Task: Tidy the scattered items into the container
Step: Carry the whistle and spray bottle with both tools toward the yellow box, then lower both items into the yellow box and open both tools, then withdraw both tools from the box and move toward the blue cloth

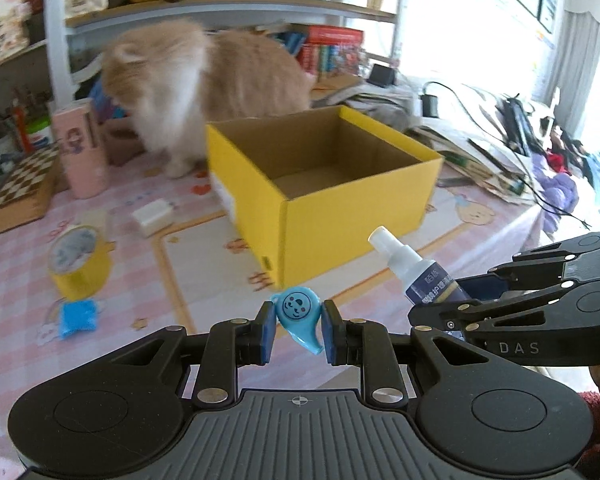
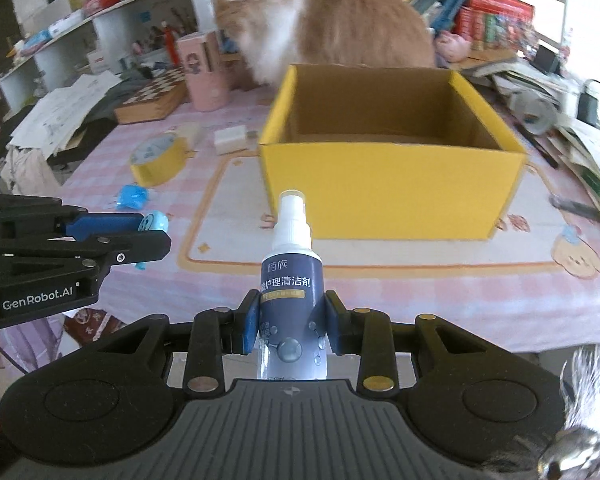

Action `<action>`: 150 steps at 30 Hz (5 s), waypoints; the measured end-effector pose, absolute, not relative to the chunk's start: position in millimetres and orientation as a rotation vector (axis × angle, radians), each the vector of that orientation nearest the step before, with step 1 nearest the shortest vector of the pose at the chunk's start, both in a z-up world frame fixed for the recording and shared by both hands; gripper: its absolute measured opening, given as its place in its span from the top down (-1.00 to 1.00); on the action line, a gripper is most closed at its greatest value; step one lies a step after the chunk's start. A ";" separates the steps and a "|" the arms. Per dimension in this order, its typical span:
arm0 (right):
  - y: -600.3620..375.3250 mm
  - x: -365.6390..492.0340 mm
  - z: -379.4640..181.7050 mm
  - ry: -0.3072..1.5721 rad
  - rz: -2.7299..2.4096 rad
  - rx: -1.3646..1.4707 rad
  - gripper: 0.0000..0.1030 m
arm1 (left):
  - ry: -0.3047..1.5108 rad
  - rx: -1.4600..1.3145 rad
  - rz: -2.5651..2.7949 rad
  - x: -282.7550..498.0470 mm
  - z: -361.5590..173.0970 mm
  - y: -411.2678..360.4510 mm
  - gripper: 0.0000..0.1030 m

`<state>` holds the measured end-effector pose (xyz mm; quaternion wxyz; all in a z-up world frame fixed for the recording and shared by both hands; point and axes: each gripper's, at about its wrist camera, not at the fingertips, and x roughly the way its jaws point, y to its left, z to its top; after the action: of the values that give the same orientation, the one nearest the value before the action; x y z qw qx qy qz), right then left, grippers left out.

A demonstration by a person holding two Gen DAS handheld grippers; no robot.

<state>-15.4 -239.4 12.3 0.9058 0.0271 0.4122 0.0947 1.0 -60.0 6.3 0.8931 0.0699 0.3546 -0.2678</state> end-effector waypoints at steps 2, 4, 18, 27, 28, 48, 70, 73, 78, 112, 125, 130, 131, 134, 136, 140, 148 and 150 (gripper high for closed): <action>-249.3 -20.5 11.0 0.853 0.175 0.064 0.40 | 0.736 0.152 -0.576 -0.6 5.3 -69.7 0.56; -259.2 -25.9 9.8 0.854 0.156 0.072 0.40 | 0.738 0.162 -0.600 -3.1 4.3 -79.5 0.56; -300.2 -50.8 8.4 0.834 0.077 0.106 0.40 | 0.720 0.219 -0.689 -11.9 3.7 -124.6 0.56; -306.9 -49.1 12.3 0.813 0.062 0.107 0.40 | 0.689 0.242 -0.714 -8.2 9.0 -134.2 0.56; -307.0 -48.0 13.1 0.810 0.062 0.106 0.40 | 0.683 0.245 -0.718 -7.5 9.9 -134.9 0.56; -324.6 45.2 71.6 0.654 0.063 0.076 0.40 | 0.512 0.181 -0.724 77.5 51.6 -137.8 0.56; -326.2 219.0 30.3 0.818 0.046 -0.014 0.40 | 0.596 0.253 -0.711 218.1 10.7 -158.1 0.56; -327.4 235.8 16.3 0.863 0.051 -0.054 0.40 | 0.612 0.292 -0.701 228.1 -2.1 -162.2 0.56; -324.2 255.3 -1.1 0.917 0.087 -0.112 0.40 | 0.642 0.335 -0.696 239.2 -19.4 -167.1 0.56; -323.5 262.2 -8.5 0.957 0.082 -0.090 -0.06 | 0.654 0.388 -0.620 237.9 -16.3 -155.7 -0.68; -341.4 203.7 37.2 0.757 -0.031 0.050 -0.21 | 0.554 0.327 -0.641 183.4 18.5 -155.3 -0.74; -345.9 169.1 49.0 0.713 -0.045 0.054 -0.21 | 0.533 0.284 -0.610 157.1 27.5 -150.5 -0.75; -346.5 162.1 51.1 0.703 -0.046 0.050 -0.21 | 0.530 0.271 -0.600 151.8 29.1 -149.1 -0.75; -348.5 138.9 57.3 0.672 -0.054 0.048 -0.21 | 0.503 0.220 -0.562 134.0 34.5 -141.8 -0.75; -349.4 124.0 60.6 0.653 -0.058 0.049 -0.21 | 0.492 0.183 -0.542 122.1 37.9 -136.9 -0.75; -350.5 92.9 64.0 0.625 -0.068 0.049 -0.22 | 0.477 0.155 -0.520 99.8 41.1 -131.0 -0.76; -348.6 41.2 56.8 0.622 -0.089 0.050 -0.24 | 0.518 0.197 -0.518 56.0 28.7 -126.6 -0.78; -347.1 30.0 52.6 0.623 -0.096 0.055 -0.24 | 0.530 0.208 -0.511 45.9 25.8 -125.0 -0.78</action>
<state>30.0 -347.1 52.6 0.9504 0.0268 0.3064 -0.0473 45.9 -125.0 25.8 0.9277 0.1015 0.2586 -0.2493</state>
